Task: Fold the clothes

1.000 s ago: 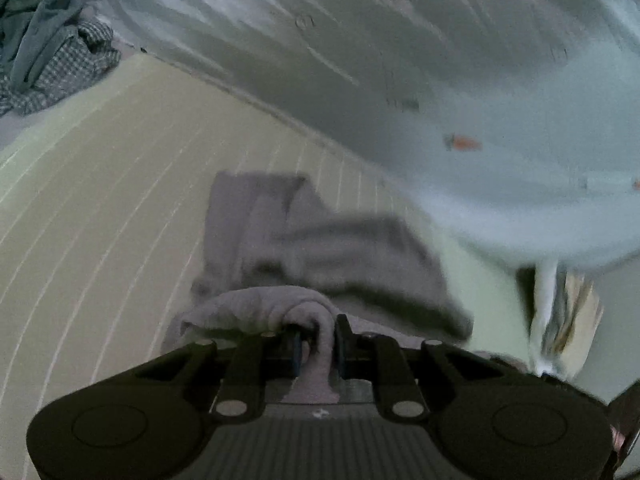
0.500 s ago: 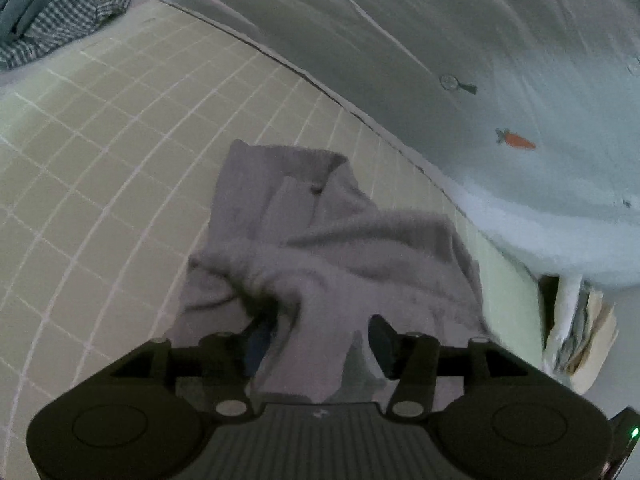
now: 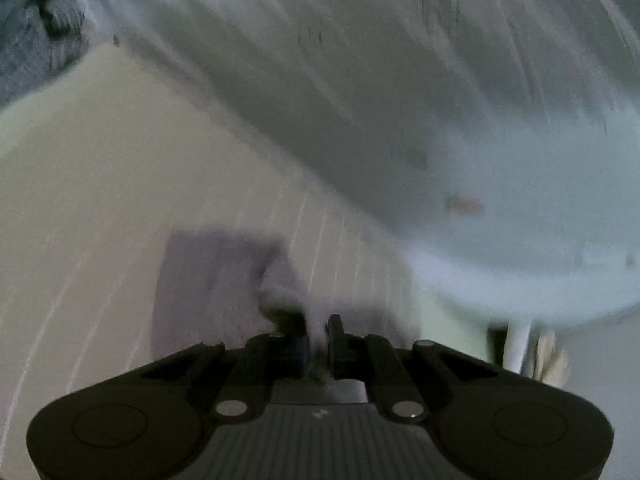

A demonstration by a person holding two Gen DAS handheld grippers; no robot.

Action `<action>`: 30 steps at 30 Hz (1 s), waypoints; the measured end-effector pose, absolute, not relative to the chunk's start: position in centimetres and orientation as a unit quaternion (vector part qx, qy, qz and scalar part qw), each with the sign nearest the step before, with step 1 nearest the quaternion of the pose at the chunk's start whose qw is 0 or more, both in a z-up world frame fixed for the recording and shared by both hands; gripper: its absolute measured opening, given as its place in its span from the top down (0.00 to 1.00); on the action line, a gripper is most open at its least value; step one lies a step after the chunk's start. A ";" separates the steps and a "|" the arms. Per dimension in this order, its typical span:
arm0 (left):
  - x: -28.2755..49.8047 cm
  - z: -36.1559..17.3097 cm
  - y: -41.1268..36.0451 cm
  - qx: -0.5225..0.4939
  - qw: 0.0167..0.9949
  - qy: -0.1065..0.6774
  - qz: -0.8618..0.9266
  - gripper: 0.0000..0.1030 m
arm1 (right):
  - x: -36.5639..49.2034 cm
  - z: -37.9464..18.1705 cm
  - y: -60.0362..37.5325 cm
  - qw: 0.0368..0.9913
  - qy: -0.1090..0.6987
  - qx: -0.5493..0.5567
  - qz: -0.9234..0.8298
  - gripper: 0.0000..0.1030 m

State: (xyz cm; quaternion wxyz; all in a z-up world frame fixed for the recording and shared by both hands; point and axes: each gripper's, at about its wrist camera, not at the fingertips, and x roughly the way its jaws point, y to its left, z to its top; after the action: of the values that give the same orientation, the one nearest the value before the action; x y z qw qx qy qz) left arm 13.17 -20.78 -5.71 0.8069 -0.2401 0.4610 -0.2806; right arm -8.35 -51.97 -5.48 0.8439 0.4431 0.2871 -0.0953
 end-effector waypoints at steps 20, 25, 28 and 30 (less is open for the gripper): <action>11.5 -12.8 -20.1 -0.087 0.810 0.547 -0.194 0.06 | -5.0 -8.5 -49.9 0.876 0.380 0.225 -0.194 0.06; 12.6 -14.1 -21.1 -0.092 0.790 0.570 -0.206 0.03 | -4.1 -10.5 -50.9 0.868 0.407 0.220 -0.181 0.01; 13.1 -14.9 -21.8 -0.099 0.779 0.582 -0.210 0.02 | -3.2 -11.6 -51.8 0.861 0.422 0.230 -0.166 0.00; 13.4 -15.1 -22.2 -0.104 0.775 0.583 -0.218 0.00 | -2.5 -12.0 -52.1 0.857 0.426 0.241 -0.159 0.00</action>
State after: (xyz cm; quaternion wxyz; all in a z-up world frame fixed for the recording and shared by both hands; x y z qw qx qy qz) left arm 13.36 -22.20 -15.14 0.7754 -0.1043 0.5835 -0.2177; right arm -2.45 -52.13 -12.04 0.8572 0.2414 0.4265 -0.1586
